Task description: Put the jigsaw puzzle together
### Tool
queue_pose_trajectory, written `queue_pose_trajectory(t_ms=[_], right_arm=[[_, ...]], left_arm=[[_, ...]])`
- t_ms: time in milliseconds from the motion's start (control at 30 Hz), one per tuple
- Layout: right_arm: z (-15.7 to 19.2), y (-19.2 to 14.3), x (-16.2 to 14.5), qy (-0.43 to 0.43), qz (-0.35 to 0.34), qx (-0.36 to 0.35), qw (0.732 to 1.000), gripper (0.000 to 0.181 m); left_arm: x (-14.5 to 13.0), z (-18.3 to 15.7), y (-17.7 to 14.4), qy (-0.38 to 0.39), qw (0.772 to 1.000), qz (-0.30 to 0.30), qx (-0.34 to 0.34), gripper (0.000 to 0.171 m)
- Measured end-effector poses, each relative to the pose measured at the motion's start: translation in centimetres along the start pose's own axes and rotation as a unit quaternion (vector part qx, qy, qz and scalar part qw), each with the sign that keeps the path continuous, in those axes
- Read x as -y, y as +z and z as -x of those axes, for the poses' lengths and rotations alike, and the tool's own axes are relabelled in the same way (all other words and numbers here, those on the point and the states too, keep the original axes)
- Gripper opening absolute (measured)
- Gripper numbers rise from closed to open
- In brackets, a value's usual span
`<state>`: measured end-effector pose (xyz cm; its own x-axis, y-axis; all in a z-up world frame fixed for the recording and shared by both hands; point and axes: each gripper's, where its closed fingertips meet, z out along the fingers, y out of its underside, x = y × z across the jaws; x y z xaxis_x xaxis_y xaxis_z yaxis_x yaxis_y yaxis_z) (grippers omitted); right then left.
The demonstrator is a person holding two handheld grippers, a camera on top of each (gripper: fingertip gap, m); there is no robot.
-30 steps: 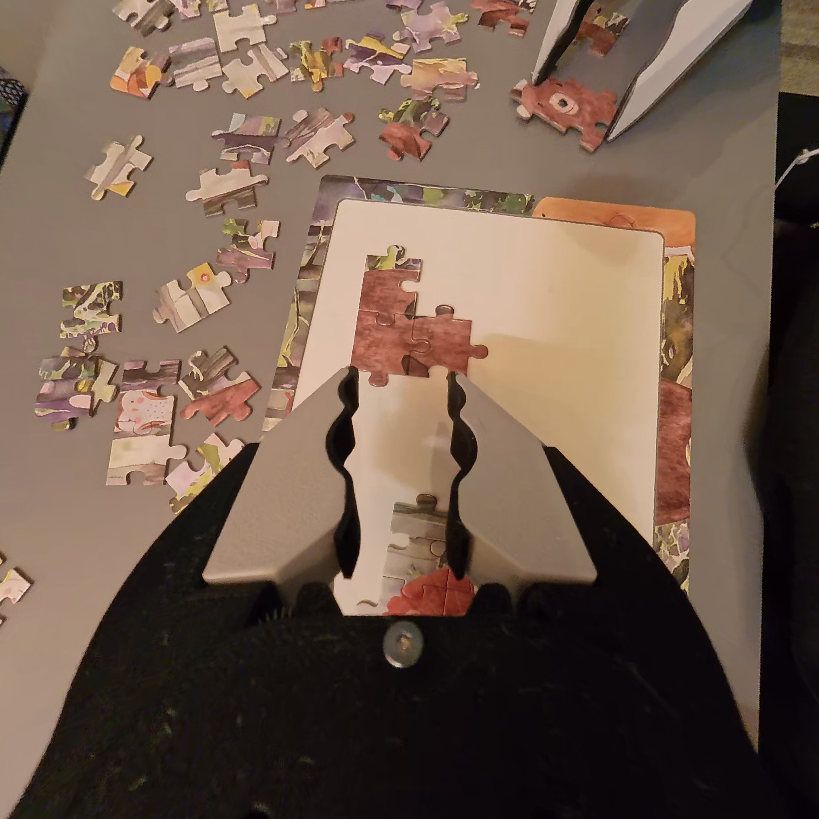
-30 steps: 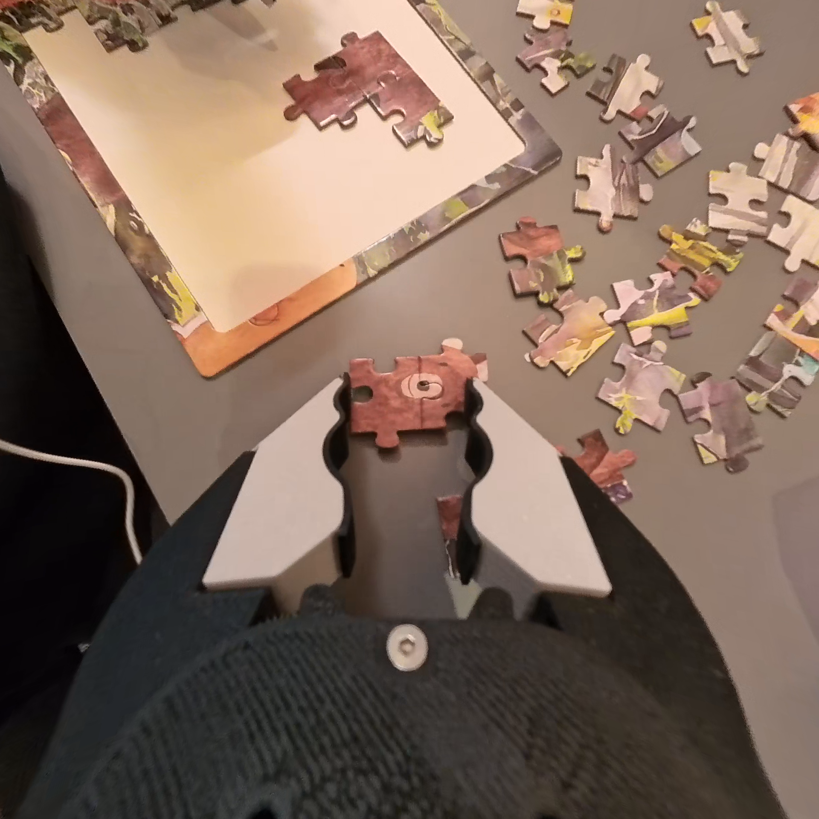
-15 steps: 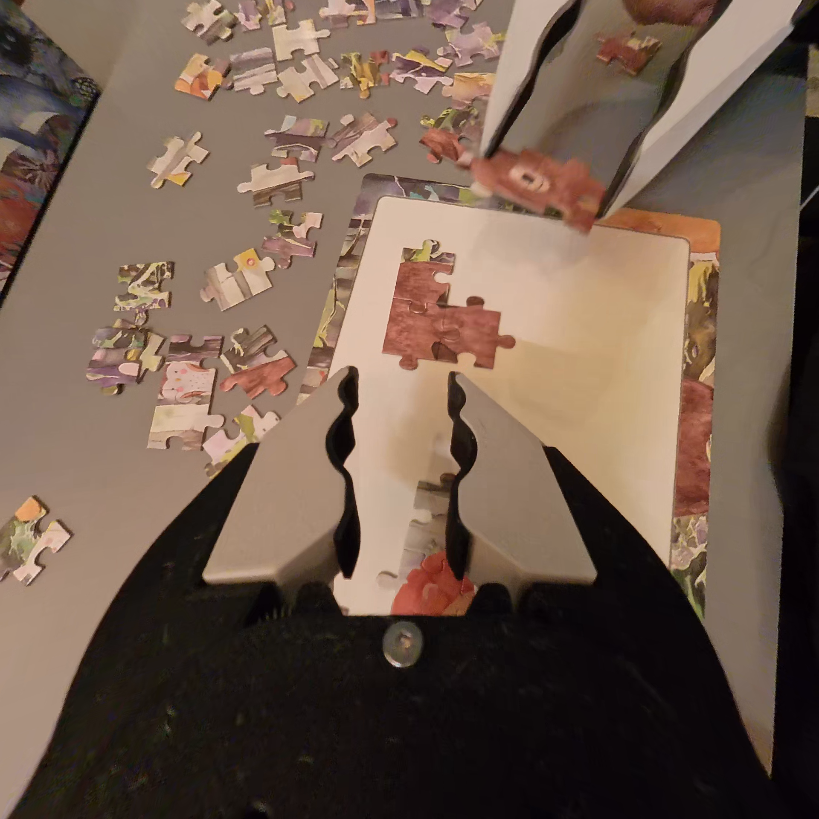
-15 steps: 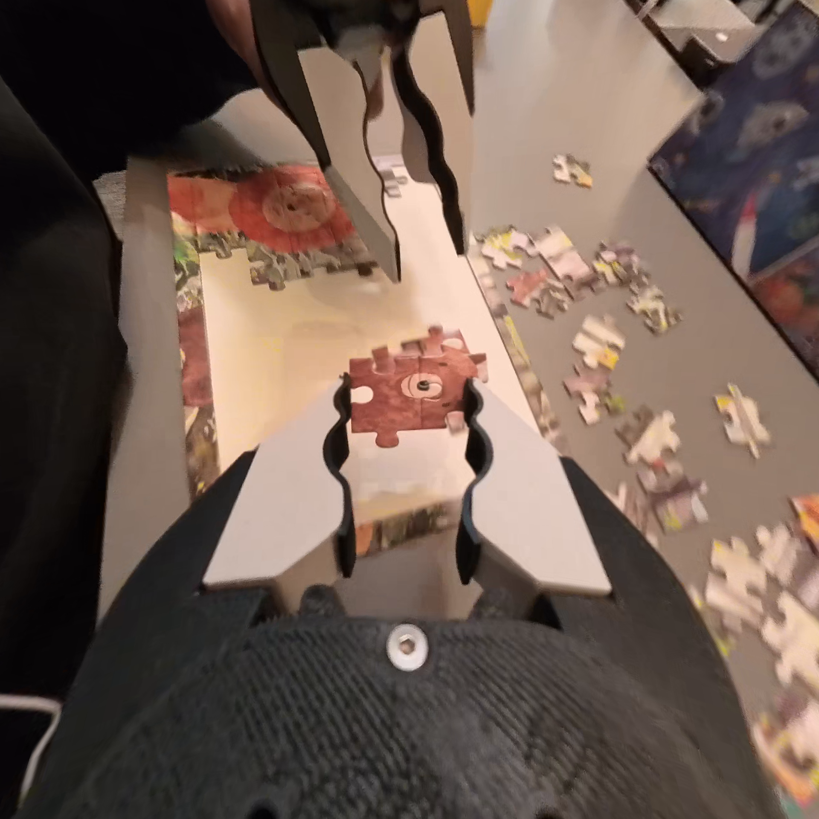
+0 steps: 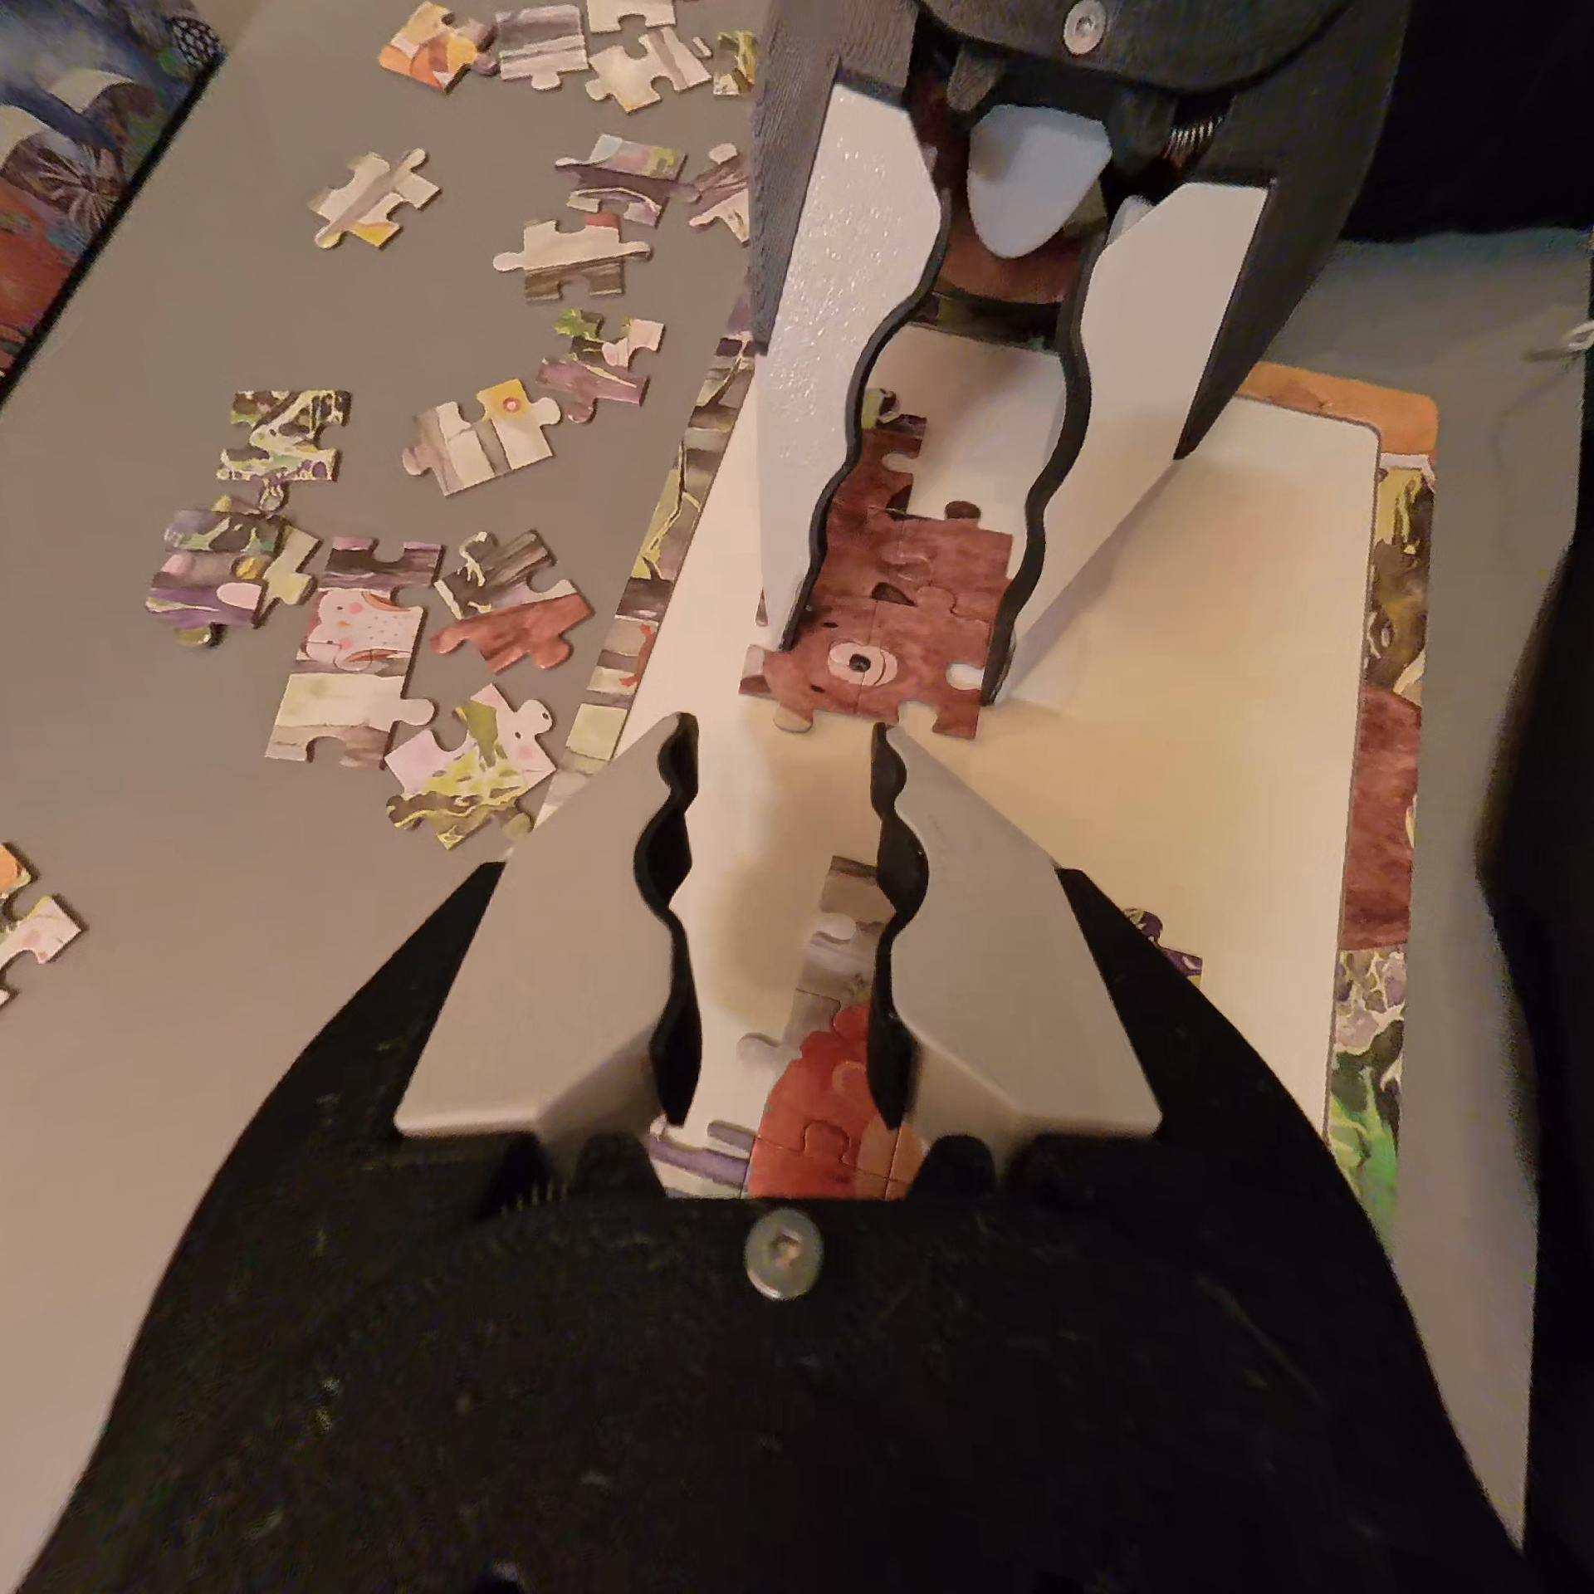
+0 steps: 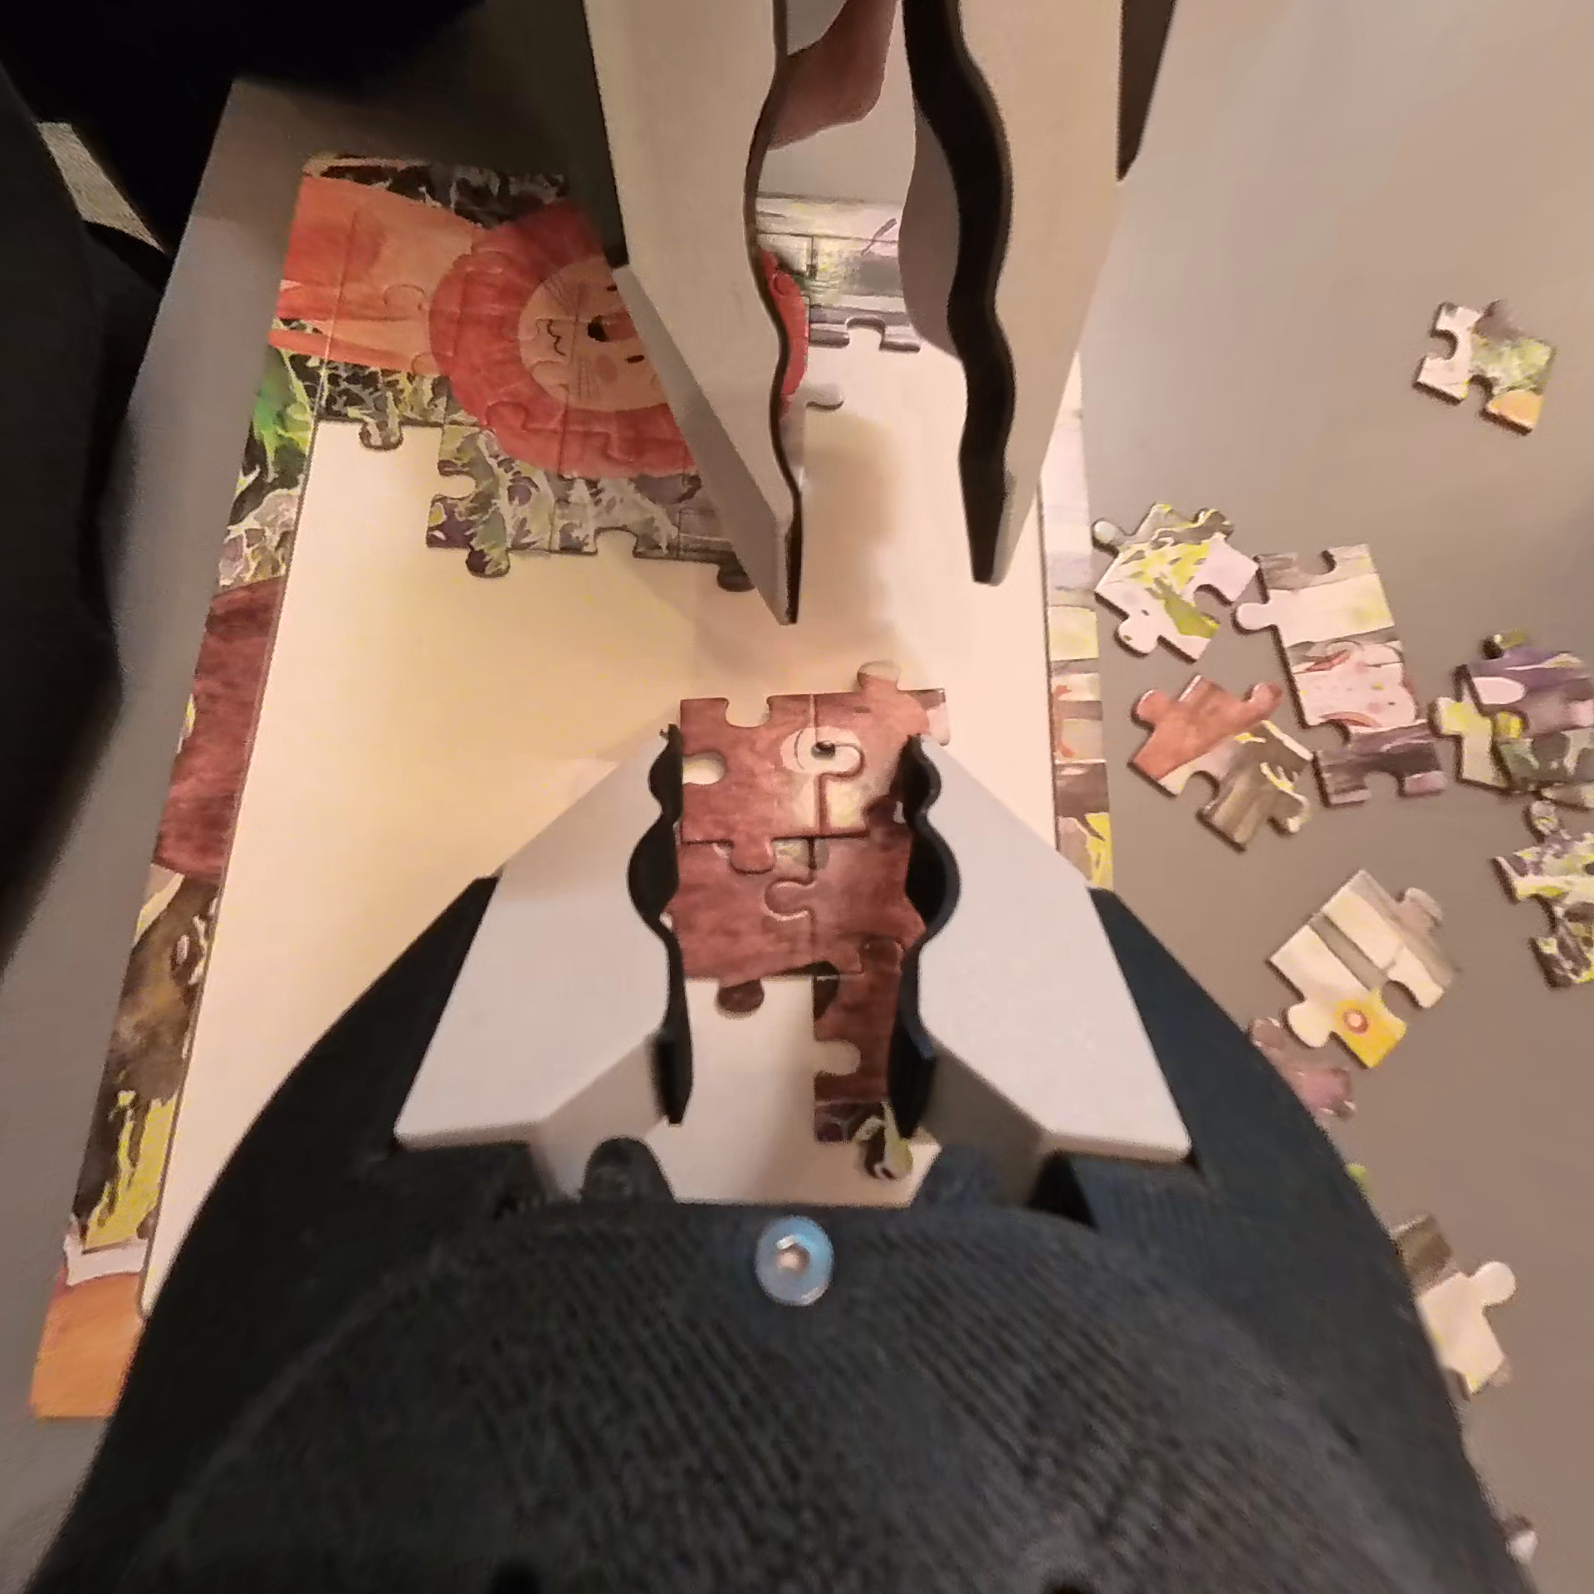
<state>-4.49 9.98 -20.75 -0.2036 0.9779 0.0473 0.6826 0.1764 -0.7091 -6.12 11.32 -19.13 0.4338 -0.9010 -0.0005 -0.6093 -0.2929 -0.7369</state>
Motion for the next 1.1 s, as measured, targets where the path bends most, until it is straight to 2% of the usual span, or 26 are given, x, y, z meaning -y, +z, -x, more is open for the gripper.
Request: queue_pose_trajectory(t_ms=[567,700,900,1100], right_arm=[[0.3,0.3,0.3,0.016,-0.005,-0.009,1.0,0.051],[0.2,0.3,0.1,0.016,0.001,-0.016,1.0,0.061],[-0.9,-2.4,-0.1,0.044,-0.033,-0.037,0.998,0.058],[-1.7,-4.2,-1.6,0.073,-0.042,-0.056,0.995,0.051]], left_arm=[[-0.3,0.1,0.7,0.005,1.0,0.01,-0.002,0.039],[-0.2,0.0,0.8,0.007,1.0,0.009,-0.002,0.039],[0.6,-1.3,1.4,0.019,1.0,0.003,-0.016,0.04],[0.5,-2.0,3.1,0.053,0.998,0.037,0.003,0.041]])
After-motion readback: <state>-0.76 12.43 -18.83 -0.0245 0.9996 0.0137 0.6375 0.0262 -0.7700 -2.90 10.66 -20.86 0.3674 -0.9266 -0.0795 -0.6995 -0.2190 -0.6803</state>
